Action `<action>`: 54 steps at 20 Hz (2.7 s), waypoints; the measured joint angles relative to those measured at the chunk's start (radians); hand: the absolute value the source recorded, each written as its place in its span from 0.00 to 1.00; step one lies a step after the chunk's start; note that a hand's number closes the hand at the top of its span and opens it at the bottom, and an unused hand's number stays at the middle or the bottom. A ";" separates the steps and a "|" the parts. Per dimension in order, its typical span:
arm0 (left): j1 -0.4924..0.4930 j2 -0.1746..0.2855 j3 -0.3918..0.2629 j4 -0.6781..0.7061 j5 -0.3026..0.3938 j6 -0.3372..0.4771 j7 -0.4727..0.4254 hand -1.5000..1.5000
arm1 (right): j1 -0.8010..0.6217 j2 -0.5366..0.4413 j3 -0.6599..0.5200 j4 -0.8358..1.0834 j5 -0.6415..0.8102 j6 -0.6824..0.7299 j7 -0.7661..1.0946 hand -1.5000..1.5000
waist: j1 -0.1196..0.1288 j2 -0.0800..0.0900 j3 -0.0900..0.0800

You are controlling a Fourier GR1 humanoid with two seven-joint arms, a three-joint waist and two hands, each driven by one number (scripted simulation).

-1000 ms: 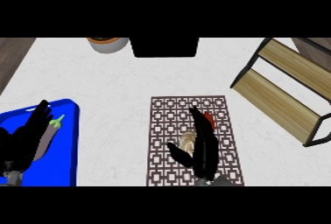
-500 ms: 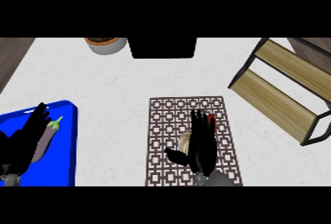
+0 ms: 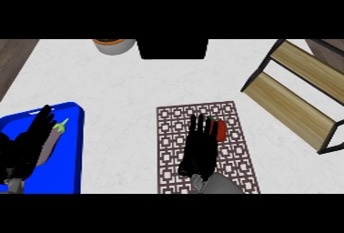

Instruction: Pick the cupcake from the placemat and place it in the tiered shelf

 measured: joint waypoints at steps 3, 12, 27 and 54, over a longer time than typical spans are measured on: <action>0.000 -0.003 0.001 -0.014 -0.006 0.003 0.007 0.50 | -0.021 -0.004 -0.011 -0.047 -0.022 0.084 0.022 0.00 | 0.003 0.003 0.002; -0.005 -0.013 0.026 0.023 -0.012 -0.039 -0.020 0.50 | -0.015 -0.008 -0.053 -0.074 -0.026 0.195 0.024 0.00 | 0.005 0.009 0.003; 0.009 -0.058 0.067 0.006 -0.070 -0.062 -0.010 0.50 | 0.007 0.003 -0.160 0.030 0.047 0.200 -0.067 0.00 | 0.010 0.009 0.004; 0.015 -0.121 0.161 -0.036 -0.146 -0.125 0.048 0.50 | 0.003 -0.098 -0.368 -0.046 0.083 0.097 -0.178 1.00 | 0.004 0.008 0.004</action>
